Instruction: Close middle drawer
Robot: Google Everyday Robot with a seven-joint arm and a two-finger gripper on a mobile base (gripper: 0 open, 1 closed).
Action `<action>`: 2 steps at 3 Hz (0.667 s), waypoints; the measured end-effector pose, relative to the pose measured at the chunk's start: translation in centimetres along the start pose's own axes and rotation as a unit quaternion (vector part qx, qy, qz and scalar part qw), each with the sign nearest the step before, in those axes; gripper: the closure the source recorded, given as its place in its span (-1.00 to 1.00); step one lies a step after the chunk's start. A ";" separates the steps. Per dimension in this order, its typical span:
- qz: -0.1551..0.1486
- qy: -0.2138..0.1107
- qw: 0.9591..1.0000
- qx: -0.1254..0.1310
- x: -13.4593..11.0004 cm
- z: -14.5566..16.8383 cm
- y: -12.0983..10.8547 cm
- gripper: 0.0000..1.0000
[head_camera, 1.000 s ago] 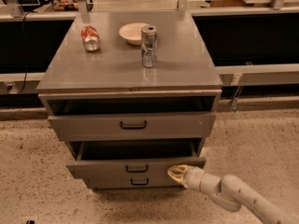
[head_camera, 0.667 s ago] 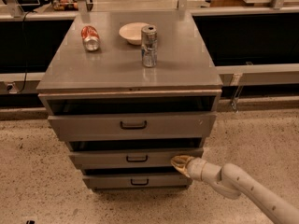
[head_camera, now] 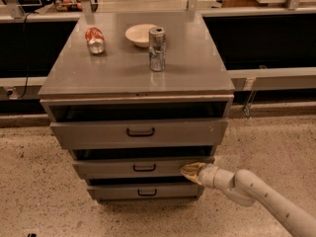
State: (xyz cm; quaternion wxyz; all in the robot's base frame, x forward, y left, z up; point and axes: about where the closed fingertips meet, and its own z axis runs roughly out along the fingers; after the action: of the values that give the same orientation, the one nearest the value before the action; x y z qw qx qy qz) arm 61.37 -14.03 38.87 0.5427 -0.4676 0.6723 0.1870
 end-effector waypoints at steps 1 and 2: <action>0.000 0.000 1.000 0.000 0.0 0.0 0.1 1.00; 0.000 0.000 1.000 0.000 0.0 -0.1 0.1 1.00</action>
Offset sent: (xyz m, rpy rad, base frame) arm -0.1809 0.0819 0.0627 0.3071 -0.0324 0.3292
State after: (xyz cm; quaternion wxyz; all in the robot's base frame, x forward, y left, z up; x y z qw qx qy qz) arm 61.23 -14.03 38.88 0.5427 -0.4676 0.6722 0.1870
